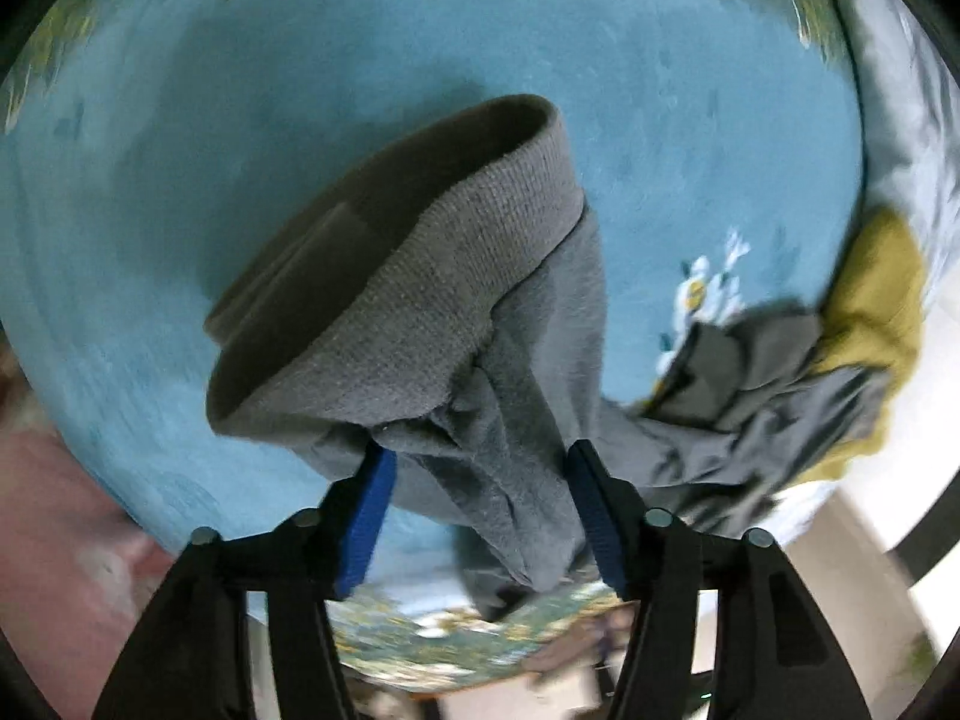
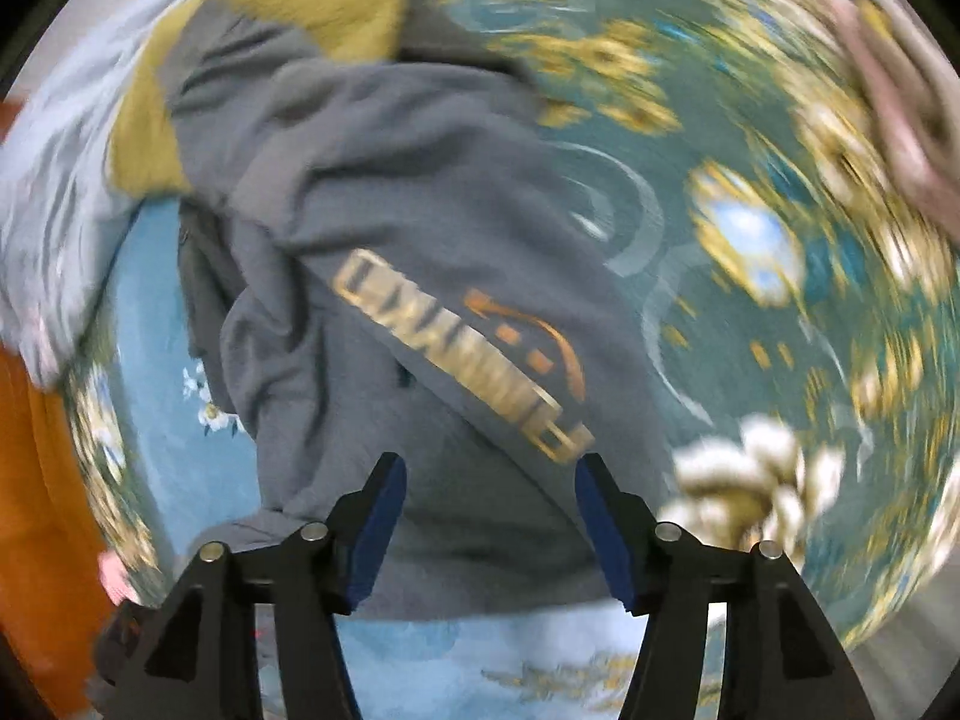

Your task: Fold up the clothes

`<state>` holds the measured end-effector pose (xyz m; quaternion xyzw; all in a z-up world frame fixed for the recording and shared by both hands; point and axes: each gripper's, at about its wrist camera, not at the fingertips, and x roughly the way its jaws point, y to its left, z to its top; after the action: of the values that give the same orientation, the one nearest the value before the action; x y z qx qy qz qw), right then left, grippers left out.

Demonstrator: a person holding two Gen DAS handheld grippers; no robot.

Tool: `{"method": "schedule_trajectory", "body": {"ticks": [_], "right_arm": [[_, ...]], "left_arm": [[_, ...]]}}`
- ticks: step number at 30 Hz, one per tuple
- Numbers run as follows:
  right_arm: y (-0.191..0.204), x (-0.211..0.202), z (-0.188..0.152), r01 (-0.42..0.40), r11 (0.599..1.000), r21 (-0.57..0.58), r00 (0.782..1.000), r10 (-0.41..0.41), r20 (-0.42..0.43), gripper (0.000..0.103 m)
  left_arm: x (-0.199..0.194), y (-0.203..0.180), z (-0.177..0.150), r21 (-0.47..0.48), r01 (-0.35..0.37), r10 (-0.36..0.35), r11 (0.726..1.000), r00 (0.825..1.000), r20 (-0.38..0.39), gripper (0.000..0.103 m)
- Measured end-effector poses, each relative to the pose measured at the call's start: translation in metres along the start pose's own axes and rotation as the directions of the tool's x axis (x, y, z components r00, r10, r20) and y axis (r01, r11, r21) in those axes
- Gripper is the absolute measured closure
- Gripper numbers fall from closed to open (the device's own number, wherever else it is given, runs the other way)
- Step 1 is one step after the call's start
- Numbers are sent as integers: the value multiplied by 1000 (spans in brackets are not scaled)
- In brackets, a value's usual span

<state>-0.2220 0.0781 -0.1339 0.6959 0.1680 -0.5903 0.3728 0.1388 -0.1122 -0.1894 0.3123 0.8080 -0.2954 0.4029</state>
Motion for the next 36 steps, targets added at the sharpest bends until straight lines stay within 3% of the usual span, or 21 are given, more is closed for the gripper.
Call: {"method": "schedule_trajectory", "body": {"ticks": [2, 3, 5, 10, 11, 12, 14, 15, 18, 20, 24, 26, 28, 31, 33, 34, 36], "right_arm": [[23, 14, 16, 37, 995, -88, 999, -38, -7, 40], [33, 20, 23, 56, 991, -120, 998, -57, -5, 40], [52, 33, 36, 95, 979, -182, 995, -97, 1, 40], [78, 59, 57, 180, 952, -248, 983, -184, 7, 43], [78, 62, 59, 188, 951, -247, 981, -194, 0, 54], [75, 64, 61, 193, 953, -234, 979, -201, -13, 76], [66, 61, 62, 178, 965, -192, 982, -188, -33, 90], [59, 56, 61, 153, 975, -163, 986, -161, -35, 93], [39, 31, 56, 81, 992, -92, 997, -82, -13, 94], [22, 6, 49, 51, 997, -60, 998, -49, 32, 96], [-34, -55, 27, 32, 998, 52, 989, -39, 144, 97], [-66, -86, 15, 10, 992, 127, 979, -36, 201, 97], [-98, -117, 1, -36, 977, 210, 964, -22, 264, 97], [-139, -156, -43, -96, 949, 300, 933, -19, 359, 97], [-165, -167, -81, -115, 930, 350, 913, -40, 406, 98], [-174, -165, -97, -113, 922, 370, 910, -54, 412, 98], [-196, -143, -125, -91, 899, 429, 934, -72, 349, 98]], "left_arm": [[3, -3, 4, 30, -55, 55, 998, 998, 7, 72], [4, -4, 6, 44, -83, 83, 996, 997, 10, 75], [6, -5, 7, 50, -94, 94, 994, 996, 12, 95], [7, -12, 4, 114, -123, 121, 986, 992, 19, 95], [8, -13, 3, 123, -129, 127, 984, 992, 17, 95], [9, -13, 3, 128, -135, 134, 983, 991, 17, 95], [9, -14, 3, 129, -139, 138, 982, 990, 15, 95], [8, -15, 4, 129, -139, 138, 982, 990, 15, 96], [-3, -24, 4, 146, -123, 119, 982, 992, 39, 98], [-20, -40, 3, 211, -100, 85, 972, 993, 79, 99], [-74, -85, -3, 391, -53, -25, 919, 981, 193, 100], [-112, -106, -10, 485, -20, -115, 874, 962, 248, 100], [-156, -121, -21, 569, 23, -225, 822, 931, 288, 100], [-208, -116, -41, 658, 77, -358, 749, 883, 304, 100], [-230, -85, -48, 680, 80, -380, 729, 874, 304, 100], [-229, -71, -49, 676, 68, -366, 734, 878, 308, 99], [-202, -36, -36, 620, 31, -266, 784, 919, 290, 99]]}}
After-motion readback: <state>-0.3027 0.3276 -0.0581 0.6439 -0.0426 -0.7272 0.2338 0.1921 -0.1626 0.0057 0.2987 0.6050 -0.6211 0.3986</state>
